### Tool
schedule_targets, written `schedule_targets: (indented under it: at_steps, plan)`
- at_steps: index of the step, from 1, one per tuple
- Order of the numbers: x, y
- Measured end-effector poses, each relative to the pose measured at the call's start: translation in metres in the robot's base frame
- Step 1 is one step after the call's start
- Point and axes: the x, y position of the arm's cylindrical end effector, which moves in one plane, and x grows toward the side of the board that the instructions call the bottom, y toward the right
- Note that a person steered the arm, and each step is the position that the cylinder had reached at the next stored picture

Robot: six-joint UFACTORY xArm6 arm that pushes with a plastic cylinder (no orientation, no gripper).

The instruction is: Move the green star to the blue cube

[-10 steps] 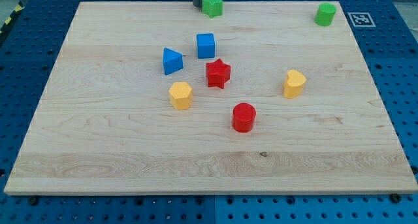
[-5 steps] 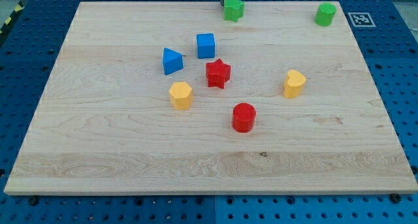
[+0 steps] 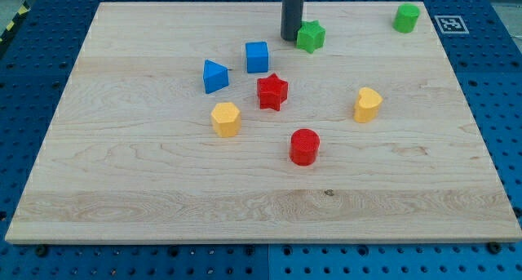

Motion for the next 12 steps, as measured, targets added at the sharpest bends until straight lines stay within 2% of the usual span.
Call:
schedule_targets:
  at_steps: [2,3,5,6,7,8,9,10,12]
  plan:
    - [-0.038,0.012]
    - [-0.030,0.056]
    - [0.028,0.046]
    - [0.044,0.055]
    - [0.033,0.074]
    - [0.018,0.054]
    - [0.018,-0.001]
    - [0.018,-0.016]
    - [0.024,-0.006]
